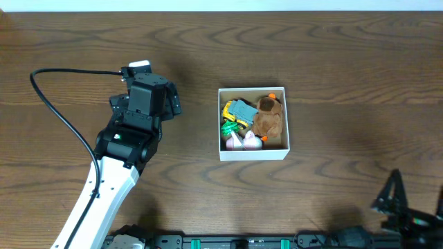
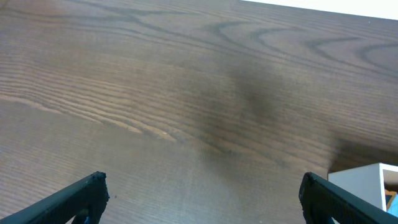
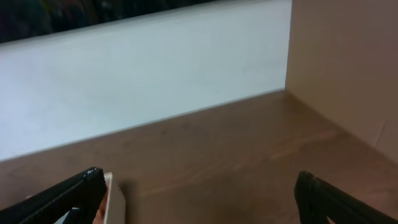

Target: Pack container

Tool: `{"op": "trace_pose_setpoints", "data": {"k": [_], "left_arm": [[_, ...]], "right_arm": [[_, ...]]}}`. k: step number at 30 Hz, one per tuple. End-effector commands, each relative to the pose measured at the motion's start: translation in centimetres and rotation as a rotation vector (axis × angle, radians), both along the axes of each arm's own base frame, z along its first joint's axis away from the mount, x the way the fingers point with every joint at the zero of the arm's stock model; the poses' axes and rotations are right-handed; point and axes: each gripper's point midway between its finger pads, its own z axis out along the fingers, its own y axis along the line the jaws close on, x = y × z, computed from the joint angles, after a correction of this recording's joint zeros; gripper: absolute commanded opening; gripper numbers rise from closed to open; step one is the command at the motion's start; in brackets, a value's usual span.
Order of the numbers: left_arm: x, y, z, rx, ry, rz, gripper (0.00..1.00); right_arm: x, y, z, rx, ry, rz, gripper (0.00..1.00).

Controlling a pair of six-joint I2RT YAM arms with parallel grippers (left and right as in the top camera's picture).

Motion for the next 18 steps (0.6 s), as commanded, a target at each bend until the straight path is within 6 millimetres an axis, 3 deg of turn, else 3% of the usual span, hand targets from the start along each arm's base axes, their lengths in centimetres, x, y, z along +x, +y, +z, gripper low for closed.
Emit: {"op": "trace_pose_setpoints", "data": {"k": [1,9,14,18], "left_arm": [[0.0,0.4,0.6,0.011,-0.016,0.012,0.98],[0.0,0.4,0.6,0.011,-0.016,0.012,0.98],[0.0,0.4,0.6,0.011,-0.016,0.012,0.98],[0.0,0.4,0.6,0.011,-0.016,0.012,0.98]], "right_arm": [[2.0,0.7,-3.1,0.027,0.003,0.017,0.99],[8.2,3.3,-8.9,0.072,-0.050,0.125,0.99],[10.6,4.2,-12.8,0.076,-0.045,0.167,0.99],[11.6,4.3,-14.8,0.077,-0.052,0.168,0.99]]}}
